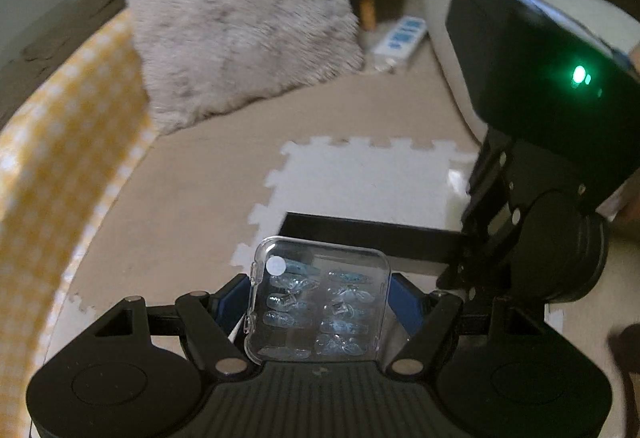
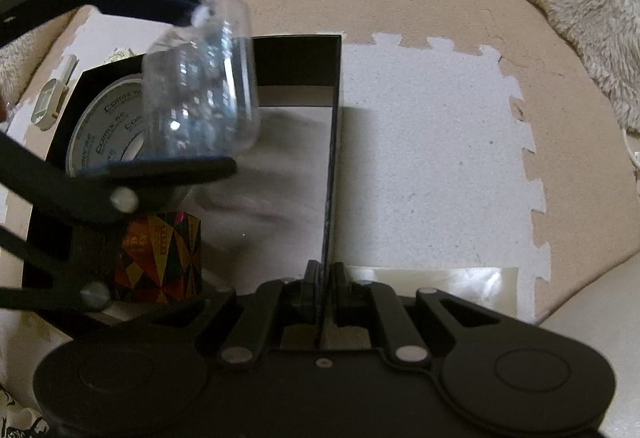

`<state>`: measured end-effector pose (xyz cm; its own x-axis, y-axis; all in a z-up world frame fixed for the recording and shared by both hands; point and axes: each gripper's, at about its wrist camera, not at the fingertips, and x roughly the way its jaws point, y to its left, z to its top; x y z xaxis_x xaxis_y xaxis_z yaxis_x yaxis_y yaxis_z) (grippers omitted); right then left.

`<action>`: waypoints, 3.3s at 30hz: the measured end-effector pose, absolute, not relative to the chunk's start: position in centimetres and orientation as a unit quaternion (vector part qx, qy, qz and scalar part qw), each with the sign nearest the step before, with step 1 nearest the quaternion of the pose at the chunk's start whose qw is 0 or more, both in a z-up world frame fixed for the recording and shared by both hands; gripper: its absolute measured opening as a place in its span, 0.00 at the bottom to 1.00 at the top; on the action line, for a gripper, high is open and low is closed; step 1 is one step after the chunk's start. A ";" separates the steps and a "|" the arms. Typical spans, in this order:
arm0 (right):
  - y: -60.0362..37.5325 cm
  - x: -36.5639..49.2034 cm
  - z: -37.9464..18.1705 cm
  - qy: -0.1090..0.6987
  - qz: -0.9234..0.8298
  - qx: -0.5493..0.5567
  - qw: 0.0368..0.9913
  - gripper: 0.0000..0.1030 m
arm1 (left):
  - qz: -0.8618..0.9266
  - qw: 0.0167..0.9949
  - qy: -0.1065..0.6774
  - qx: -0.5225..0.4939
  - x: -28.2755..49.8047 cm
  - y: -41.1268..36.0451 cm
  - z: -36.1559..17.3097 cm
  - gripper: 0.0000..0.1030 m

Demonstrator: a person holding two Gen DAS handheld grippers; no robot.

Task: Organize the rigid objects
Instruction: 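Carry the pill case into the black box beside the tape and release, then move the left tool back over the white USB charger on the mat, then grasp the white USB charger with the left gripper and lift it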

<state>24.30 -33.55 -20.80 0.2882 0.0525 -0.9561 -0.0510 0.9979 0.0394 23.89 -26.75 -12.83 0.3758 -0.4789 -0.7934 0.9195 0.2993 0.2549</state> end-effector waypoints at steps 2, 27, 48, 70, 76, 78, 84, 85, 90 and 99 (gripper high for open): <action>-33.6 24.3 -20.8 0.596 0.032 0.001 0.803 0.07 | -0.473 0.740 0.304 0.370 24.0 -27.0 -13.2 0.73; -33.9 24.3 -20.9 0.594 0.032 0.009 0.804 0.08 | -0.447 0.753 0.350 0.332 24.2 -24.4 -12.2 0.92; -34.0 24.3 -20.9 0.593 0.031 0.012 0.805 0.08 | -0.416 0.808 0.325 0.262 17.1 -17.5 -5.7 1.00; -34.0 24.2 -21.0 0.592 0.031 0.010 0.805 0.08 | -0.268 0.875 0.370 0.159 18.4 -6.3 -8.5 1.00; -34.0 24.1 -21.0 0.592 0.031 0.009 0.805 0.08 | -0.300 0.841 0.412 0.182 18.3 -5.7 -11.8 1.00; -34.0 24.1 -21.0 0.592 0.031 0.009 0.805 0.08 | -0.312 0.834 0.414 0.188 18.0 -6.1 -12.6 1.00; -34.0 24.1 -21.0 0.592 0.031 0.008 0.805 0.08 | -0.350 0.802 0.427 0.228 17.6 -8.2 -14.7 0.77; -34.1 24.1 -21.0 0.592 0.031 0.007 0.805 0.08 | -0.353 0.799 0.428 0.232 17.6 -8.3 -15.1 0.73; -34.1 24.1 -21.0 0.592 0.031 0.008 0.805 0.08 | -0.354 0.794 0.425 0.254 17.8 -9.1 -16.5 0.56; -34.0 24.1 -21.0 0.592 0.031 0.007 0.805 0.08 | -0.358 0.790 0.410 0.282 18.0 -10.2 -17.8 0.50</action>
<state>24.12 -34.04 -21.05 0.2960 0.0581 -0.9534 -0.0411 0.9980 0.0481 17.96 -10.21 -17.83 0.4078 -0.3352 -0.8493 0.7967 0.5850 0.1517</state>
